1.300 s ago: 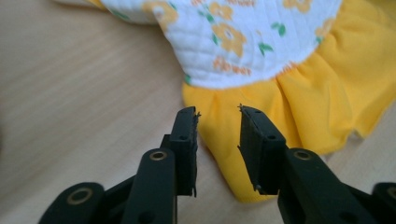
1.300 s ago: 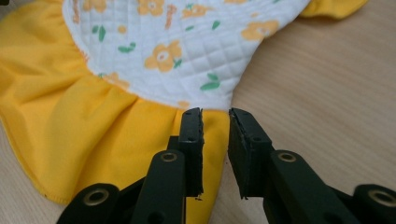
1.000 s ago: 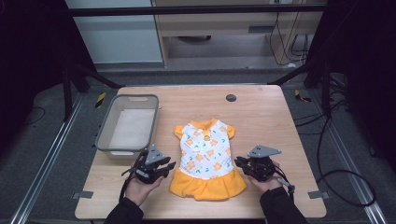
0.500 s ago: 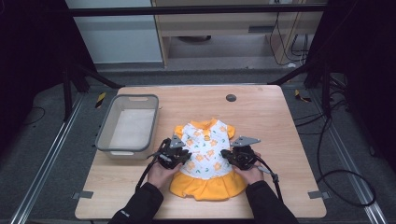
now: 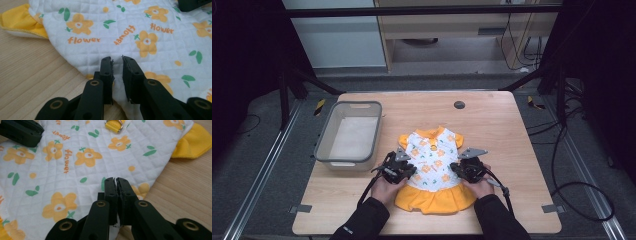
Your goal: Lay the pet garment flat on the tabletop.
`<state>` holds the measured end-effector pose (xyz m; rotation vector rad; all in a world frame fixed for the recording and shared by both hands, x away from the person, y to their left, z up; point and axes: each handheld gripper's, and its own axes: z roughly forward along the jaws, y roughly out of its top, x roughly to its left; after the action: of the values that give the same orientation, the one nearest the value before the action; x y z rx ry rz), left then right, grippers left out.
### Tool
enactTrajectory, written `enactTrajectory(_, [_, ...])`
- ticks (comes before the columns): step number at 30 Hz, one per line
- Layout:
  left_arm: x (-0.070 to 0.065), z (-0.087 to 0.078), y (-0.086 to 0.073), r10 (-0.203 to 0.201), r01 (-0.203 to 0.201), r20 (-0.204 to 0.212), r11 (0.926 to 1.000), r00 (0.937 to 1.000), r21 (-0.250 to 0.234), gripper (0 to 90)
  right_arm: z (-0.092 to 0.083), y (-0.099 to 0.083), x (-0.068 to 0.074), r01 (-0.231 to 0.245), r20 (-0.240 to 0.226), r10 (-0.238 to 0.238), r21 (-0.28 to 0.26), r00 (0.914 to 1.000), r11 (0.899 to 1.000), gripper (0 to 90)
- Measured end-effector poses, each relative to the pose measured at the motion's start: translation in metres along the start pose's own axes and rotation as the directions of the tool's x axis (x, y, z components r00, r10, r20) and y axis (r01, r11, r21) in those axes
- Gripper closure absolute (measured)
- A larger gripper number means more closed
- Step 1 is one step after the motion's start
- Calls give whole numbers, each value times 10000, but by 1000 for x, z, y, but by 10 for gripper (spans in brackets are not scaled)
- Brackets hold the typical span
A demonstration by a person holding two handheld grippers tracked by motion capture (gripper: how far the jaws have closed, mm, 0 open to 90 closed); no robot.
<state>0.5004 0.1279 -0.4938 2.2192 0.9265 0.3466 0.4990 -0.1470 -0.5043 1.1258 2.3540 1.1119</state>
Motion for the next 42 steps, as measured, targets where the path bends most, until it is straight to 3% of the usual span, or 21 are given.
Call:
enactTrajectory(6, [1,-6,1,61,-62,-163,10000,9998,-48,689,-5,1,2,-3,-7,3,-87,10000,10000,845])
enactTrajectory(13, [-1,-35,2,153,-155,-36,9971,9999,-750,623,-26,3,1,-5,-68,1,-643,10000,9979,789])
enactTrajectory(17, [-1,-50,-2,169,-173,-52,9949,9998,-995,565,-42,1,-1,-23,4,24,-997,10000,9950,688])
enactTrajectory(21, [2,-62,-12,-16,18,23,9926,10000,-1217,532,-56,-3,-5,-124,176,147,-1243,9997,9922,615])
enactTrajectory(28, [7,-86,-37,-202,209,60,9889,9998,-1468,462,-73,-11,-19,-852,473,943,-1671,9944,9823,461])
enactTrajectory(35, [16,-106,-64,-441,456,140,9897,9989,-1356,420,-86,-28,-33,-1319,1018,1515,-1778,9832,9752,319])
enactTrajectory(42, [34,-120,-89,-801,771,-309,9930,9963,-891,377,-94,-47,-41,-1539,1565,1805,-1681,9710,9737,210])
